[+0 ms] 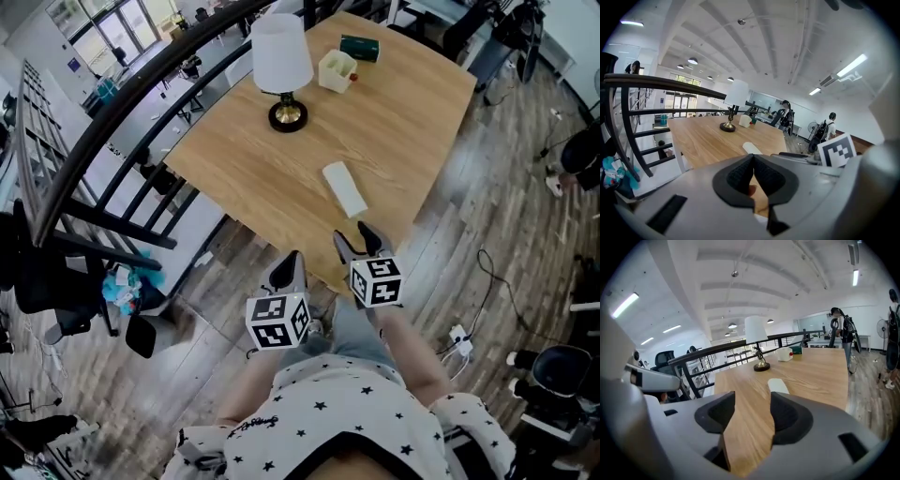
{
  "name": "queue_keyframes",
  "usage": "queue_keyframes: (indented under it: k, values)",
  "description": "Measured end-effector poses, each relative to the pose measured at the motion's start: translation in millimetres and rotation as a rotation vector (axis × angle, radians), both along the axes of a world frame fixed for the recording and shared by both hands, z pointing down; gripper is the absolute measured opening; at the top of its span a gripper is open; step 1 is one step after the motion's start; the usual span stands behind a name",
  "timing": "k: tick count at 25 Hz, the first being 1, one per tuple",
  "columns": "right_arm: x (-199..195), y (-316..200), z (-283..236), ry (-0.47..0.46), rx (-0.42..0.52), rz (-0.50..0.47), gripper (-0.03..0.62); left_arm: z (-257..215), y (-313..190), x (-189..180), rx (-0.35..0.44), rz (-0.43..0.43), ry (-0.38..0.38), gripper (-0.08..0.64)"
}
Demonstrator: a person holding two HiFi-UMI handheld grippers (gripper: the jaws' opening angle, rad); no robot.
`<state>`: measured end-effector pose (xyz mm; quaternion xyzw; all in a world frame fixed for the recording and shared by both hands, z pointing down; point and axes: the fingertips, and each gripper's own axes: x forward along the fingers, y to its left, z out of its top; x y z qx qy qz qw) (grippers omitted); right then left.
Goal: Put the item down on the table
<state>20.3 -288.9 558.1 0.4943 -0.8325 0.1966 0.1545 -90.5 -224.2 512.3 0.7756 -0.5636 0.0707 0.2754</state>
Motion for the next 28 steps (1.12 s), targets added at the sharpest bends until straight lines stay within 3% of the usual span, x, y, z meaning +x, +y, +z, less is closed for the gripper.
queue_keyframes:
  k: [11,28]
  values:
    - [3.2,89.3,-75.5,-0.033,0.157,0.034,0.018,-15.2,57.8,4.7,0.048,0.061,0.01,0.012]
    - [14.6,159.1,-118.1,-0.074,0.26,0.08,-0.005,-34.1,93.6,20.6,0.122,0.138,0.004,0.012]
